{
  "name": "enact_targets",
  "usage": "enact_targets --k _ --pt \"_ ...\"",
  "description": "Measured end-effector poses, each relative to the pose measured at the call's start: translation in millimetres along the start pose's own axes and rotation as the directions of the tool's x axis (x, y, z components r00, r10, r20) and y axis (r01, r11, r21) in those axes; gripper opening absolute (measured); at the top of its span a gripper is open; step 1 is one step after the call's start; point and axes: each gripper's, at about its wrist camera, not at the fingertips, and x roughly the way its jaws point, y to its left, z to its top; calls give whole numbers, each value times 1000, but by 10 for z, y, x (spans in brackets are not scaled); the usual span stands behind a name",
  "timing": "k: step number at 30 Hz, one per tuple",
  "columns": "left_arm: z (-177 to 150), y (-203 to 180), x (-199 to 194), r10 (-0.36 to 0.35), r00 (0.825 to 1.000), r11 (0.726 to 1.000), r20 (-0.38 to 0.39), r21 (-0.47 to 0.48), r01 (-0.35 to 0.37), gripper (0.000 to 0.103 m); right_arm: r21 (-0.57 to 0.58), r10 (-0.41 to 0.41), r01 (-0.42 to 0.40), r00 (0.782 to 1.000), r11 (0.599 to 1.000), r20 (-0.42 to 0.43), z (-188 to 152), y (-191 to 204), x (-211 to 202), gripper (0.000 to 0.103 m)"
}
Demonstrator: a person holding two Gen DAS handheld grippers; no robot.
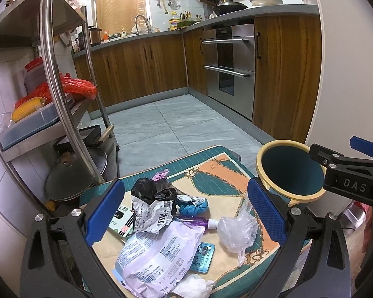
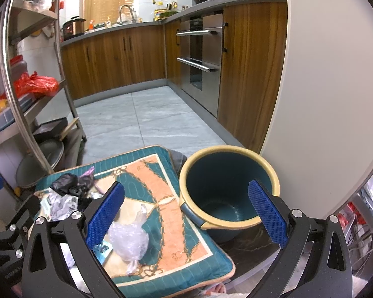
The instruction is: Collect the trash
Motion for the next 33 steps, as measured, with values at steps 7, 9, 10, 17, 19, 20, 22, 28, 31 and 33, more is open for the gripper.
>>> enact_targets --k 7,9,10,17,19,20,22,28,31,33 --pt "1 16 -1 5 1000 1000 4 0 -5 98 -2 -3 3 1000 1000 -4 21 6 1 99" --pt "9 39 3 11 1000 1000 4 -2 -11 98 -1 -2 2 1000 1000 -6 14 -1 -13 99" --pt "16 54 5 10 1000 1000 4 -8 -10 98 -2 -2 2 1000 1000 -5 8 -1 -21 99" --pt "115 304 -12 -24 999 994 24 -110 27 98 -6 -4 4 1000 1000 -16 28 23 25 99" --pt "179 444 -25 -32 999 988 37 -148 37 98 -16 0 -1 1000 1000 -23 46 50 36 99" --pt "216 507 -23 -34 999 986 39 -161 40 98 -20 7 -7 1000 1000 -25 67 67 48 99" --pt "339 697 -5 -37 998 984 55 -173 46 98 -13 45 -46 999 999 -19 123 95 81 99" --pt "533 1274 261 22 999 978 45 -209 -12 98 -96 199 -193 978 976 60 424 342 261 99" --pt "435 1514 448 43 999 979 33 -202 -36 97 -149 231 -218 970 965 79 500 515 439 99" --pt "348 1656 573 38 999 972 16 -231 -33 97 -163 270 -260 962 952 41 484 614 616 99"
